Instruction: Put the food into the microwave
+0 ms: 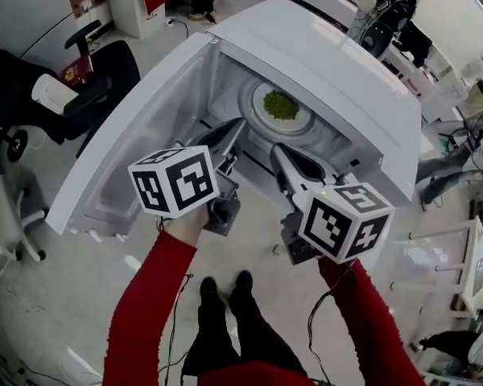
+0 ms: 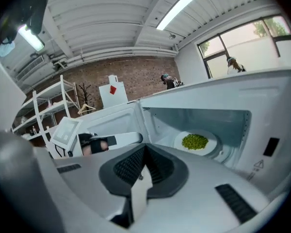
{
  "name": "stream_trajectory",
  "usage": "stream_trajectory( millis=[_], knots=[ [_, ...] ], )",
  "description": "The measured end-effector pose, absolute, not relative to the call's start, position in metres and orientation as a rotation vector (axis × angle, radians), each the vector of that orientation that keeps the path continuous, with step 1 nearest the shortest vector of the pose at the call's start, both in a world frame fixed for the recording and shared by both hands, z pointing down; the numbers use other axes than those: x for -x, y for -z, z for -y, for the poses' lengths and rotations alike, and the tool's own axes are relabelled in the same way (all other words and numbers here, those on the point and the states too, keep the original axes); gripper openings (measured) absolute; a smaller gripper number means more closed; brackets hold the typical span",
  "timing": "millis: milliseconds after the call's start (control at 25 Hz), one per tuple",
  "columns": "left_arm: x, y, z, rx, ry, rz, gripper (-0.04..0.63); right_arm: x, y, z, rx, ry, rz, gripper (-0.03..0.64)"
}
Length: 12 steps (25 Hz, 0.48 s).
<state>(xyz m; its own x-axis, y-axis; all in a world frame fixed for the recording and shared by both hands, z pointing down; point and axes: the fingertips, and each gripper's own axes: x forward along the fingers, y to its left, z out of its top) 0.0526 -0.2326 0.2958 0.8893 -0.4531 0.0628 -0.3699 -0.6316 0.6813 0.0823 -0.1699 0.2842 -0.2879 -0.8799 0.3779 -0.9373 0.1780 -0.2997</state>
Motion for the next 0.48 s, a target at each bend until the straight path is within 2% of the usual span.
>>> stream_trajectory(
  millis=[480],
  knots=[
    [-0.022, -0.274, 0.164, -2.351, 0.101, 0.525, 0.011, -0.074, -0.245, 0.121, -1.773, -0.757, 2.507, 0.014]
  ],
)
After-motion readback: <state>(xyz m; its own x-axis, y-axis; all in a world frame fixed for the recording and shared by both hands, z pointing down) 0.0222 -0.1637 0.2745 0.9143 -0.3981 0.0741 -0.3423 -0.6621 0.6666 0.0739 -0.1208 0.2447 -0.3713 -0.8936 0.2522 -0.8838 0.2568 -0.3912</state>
